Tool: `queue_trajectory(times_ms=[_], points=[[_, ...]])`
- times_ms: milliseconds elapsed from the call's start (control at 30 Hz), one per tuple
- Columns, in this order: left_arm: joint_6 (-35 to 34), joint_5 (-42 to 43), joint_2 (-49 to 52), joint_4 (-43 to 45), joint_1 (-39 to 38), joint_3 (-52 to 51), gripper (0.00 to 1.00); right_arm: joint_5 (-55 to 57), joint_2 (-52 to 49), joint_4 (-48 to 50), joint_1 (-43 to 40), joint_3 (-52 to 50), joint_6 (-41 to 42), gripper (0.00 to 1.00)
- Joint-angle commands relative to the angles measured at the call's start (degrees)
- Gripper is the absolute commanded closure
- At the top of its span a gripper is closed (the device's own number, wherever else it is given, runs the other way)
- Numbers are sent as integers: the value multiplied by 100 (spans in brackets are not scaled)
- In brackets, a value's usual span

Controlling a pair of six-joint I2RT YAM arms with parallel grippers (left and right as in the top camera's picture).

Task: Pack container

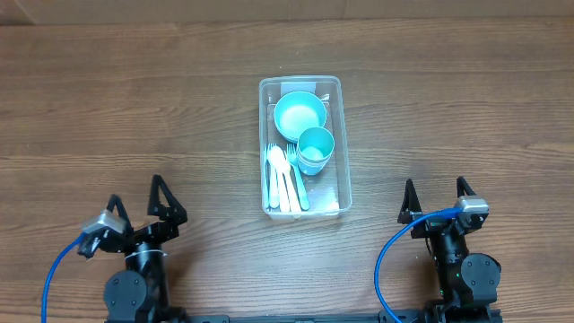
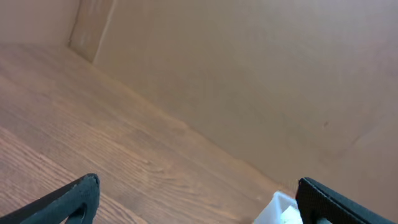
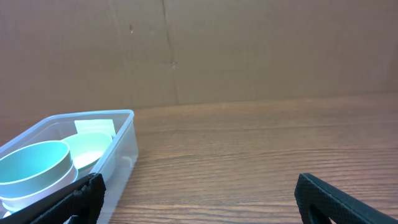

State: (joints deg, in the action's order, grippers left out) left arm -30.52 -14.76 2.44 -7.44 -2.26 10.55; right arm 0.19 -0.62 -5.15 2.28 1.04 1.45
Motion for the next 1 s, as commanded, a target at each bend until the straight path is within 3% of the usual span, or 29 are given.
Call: queue_trajectory(times_ms=[0, 300, 500, 967], points=[[994, 669, -85, 328, 221, -352, 0, -48, 46, 35, -15, -59, -42, 0], [1917, 992, -225, 774, 310, -981, 0, -50, 46, 35, -15, -59, -42, 0], [3320, 994, -225, 774, 310, -1027, 0, -50, 46, 35, -15, -59, -42, 0], [3375, 1036, -223, 343, 310, -1027, 0, -48, 46, 35, -15, -59, -42, 0]])
